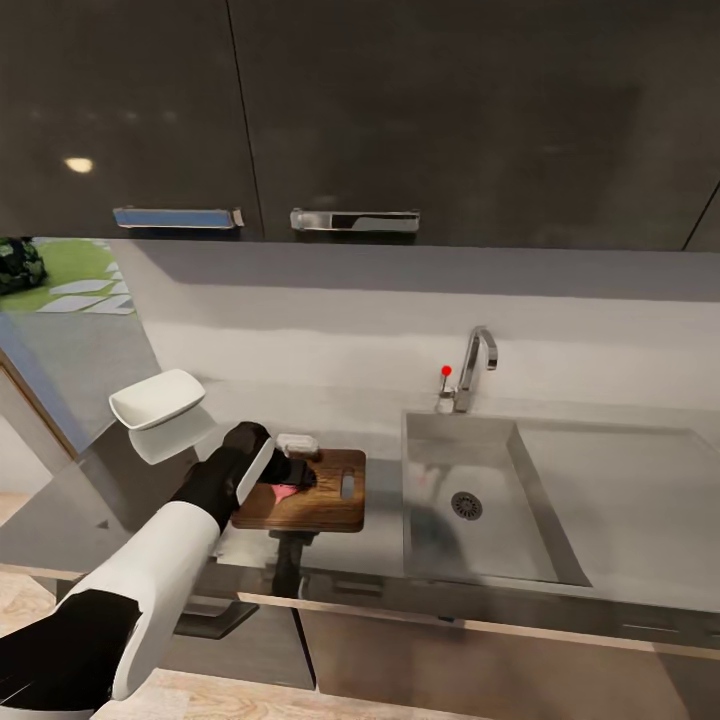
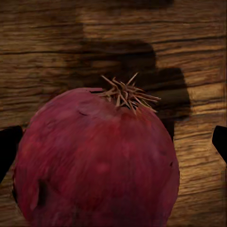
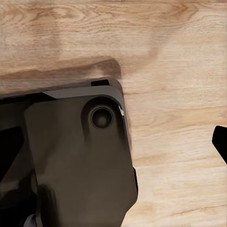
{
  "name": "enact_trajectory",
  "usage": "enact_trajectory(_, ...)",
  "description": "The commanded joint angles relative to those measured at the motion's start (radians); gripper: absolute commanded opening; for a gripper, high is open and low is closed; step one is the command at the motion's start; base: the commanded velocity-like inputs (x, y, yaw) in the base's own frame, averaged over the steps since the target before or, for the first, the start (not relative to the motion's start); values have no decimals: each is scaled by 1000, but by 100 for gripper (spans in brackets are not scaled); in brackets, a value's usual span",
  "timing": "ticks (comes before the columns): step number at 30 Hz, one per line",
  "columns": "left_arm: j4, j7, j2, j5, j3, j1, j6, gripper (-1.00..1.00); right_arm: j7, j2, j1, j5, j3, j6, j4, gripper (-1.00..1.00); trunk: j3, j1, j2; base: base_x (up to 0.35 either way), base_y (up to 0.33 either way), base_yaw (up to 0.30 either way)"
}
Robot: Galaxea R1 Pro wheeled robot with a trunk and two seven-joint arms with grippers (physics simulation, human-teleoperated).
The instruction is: In the kitchen, take the Vidalia onion out of the sink, dice it on the chopping board with the paring knife, put the diced onion into the bowl on the countertop, then place both the paring knife and the chopping board into the sink.
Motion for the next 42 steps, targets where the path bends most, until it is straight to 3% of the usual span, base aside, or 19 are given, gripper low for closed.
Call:
enact_trajectory(1, -23, 1, 6, 4, -2, -1, 5, 100, -5, 0, -1, 11, -7, -2, 0, 100, -2, 1, -2, 0, 0, 0)
enact_trajectory(7, -195, 1, 30, 5, -4, 0, 10, 100, -5, 0, -1, 11, -7, -2, 0, 100, -2, 1, -2, 0, 0, 0)
enact_trajectory(10, -337, 2, 64, 8, -5, -1, 12, 100, -5, 0, -1, 11, -7, -2, 0, 100, -2, 1, -2, 0, 0, 0)
enact_trajectory(13, -386, 2, 76, 9, -6, -1, 13, 100, -5, 0, -1, 11, -7, -2, 0, 100, -2, 1, -2, 0, 0, 0)
enact_trajectory(31, -399, 2, 82, 11, -7, 0, 13, 100, -5, -1, -1, 11, -7, -2, 0, 100, -2, 1, -2, -279, 0, 0)
enact_trajectory(42, -328, 1, 79, 11, -9, 1, 13, 100, -5, -1, -1, 11, -7, -2, 0, 100, -2, 1, -2, -330, 0, 0)
